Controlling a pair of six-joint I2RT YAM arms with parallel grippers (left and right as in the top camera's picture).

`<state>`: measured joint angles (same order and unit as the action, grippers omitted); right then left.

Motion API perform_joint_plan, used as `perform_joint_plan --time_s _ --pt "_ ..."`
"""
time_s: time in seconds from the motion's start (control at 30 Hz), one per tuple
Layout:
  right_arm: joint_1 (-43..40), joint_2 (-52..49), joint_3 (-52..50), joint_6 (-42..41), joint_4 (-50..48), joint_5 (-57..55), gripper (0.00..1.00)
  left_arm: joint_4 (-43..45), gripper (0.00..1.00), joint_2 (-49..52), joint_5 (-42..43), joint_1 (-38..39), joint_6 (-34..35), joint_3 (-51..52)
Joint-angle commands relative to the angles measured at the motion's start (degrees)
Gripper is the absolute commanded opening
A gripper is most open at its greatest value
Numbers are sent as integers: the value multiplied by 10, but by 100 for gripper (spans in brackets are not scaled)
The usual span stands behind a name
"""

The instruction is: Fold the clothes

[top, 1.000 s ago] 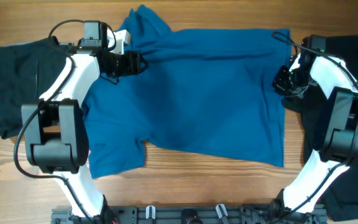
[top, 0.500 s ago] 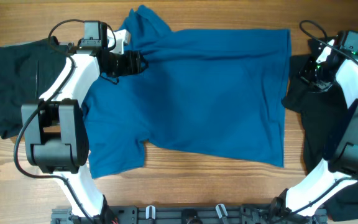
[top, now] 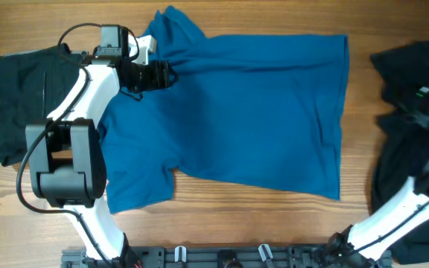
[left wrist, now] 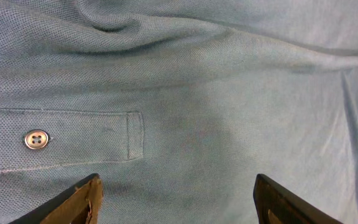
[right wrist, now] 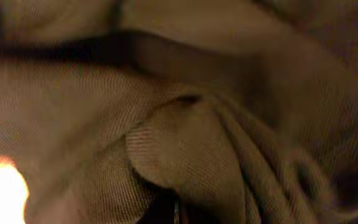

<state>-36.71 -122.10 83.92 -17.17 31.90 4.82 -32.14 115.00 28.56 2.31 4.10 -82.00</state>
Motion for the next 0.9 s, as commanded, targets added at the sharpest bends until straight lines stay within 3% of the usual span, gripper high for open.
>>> perform_joint_plan --time_s 0.0,0.03,0.1,0.2,0.4,0.6,0.87 --pt "-33 11 32 105 5 198 9 2 79 -8 -1 1 -9 1" --pt "-24 32 33 119 5 251 13 2 79 -8 -1 1 -9 1" --pt "5 67 33 123 24 274 38 2 80 -8 -1 1 -9 1" --pt "87 85 31 173 106 267 52 2 81 -8 -1 1 -9 1" --pt "196 45 6 158 114 149 51 2 82 -8 -1 1 -9 1" --pt "204 3 5 214 137 150 42 2 85 -8 -1 1 -9 1" --pt "204 -22 5 217 147 155 36 2 86 -8 -1 1 -9 1"
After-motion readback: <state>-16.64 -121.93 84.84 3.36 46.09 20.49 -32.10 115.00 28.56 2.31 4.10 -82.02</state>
